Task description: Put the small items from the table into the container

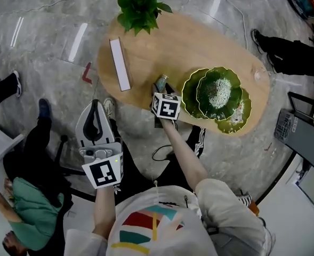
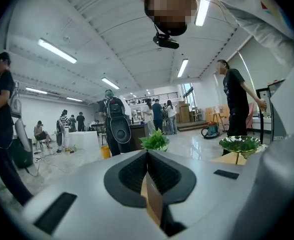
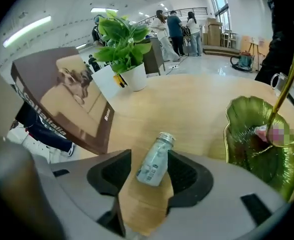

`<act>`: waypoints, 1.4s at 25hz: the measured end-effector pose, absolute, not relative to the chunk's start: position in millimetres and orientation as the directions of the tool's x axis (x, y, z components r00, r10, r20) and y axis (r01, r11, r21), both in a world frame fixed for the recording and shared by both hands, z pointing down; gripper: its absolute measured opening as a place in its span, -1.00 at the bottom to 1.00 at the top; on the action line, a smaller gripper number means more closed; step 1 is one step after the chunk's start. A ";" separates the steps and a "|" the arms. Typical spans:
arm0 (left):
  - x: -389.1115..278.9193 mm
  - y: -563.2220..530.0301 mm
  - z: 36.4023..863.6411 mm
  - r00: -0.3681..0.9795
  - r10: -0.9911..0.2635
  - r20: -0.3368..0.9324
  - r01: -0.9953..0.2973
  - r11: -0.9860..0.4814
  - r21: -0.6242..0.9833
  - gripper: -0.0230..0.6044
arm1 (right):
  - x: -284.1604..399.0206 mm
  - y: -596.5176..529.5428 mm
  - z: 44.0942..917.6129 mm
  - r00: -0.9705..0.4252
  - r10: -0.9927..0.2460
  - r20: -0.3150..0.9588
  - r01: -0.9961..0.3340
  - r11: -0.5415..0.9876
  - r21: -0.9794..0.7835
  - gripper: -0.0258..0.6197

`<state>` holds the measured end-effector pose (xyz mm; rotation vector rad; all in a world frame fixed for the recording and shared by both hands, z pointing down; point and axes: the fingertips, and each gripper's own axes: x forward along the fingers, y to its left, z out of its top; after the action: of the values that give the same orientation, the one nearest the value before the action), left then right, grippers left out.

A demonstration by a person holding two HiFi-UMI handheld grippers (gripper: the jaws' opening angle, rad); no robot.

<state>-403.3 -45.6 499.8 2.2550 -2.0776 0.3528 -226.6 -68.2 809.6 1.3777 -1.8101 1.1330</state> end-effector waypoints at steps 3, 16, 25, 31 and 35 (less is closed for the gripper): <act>-405.0 -42.2 499.3 0.062 -0.978 0.199 -0.994 -0.079 -0.079 -0.90 | -217.3 -66.0 828.8 -0.226 -0.445 0.866 -0.971 0.037 -0.235 -0.25; -421.7 -32.5 491.7 -0.025 -0.980 0.197 -0.995 0.005 -0.104 -0.90 | -214.4 -54.8 835.2 -0.247 -0.365 0.897 -0.966 0.160 -0.201 -0.35; -416.7 -46.4 458.0 -0.050 -0.989 0.140 -0.994 0.035 -0.103 -0.90 | -225.7 -64.5 759.9 -0.348 -0.451 0.822 -0.936 0.214 -0.279 -0.35; -401.0 -55.4 428.5 -0.041 -0.994 0.100 -0.996 0.033 -0.084 -0.90 | -238.4 -78.0 621.8 -0.493 -0.605 0.626 -0.870 0.368 -0.329 -0.35; -379.3 -66.4 393.9 -0.005 -0.999 0.047 -0.998 0.002 -0.067 -0.90 | -232.9 -74.5 510.7 -0.612 -0.649 0.453 -0.790 0.475 -0.387 -0.35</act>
<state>-379.3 -66.4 393.9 2.2255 -2.2340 0.1275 -232.9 -74.5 510.7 1.2344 -2.4805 0.8422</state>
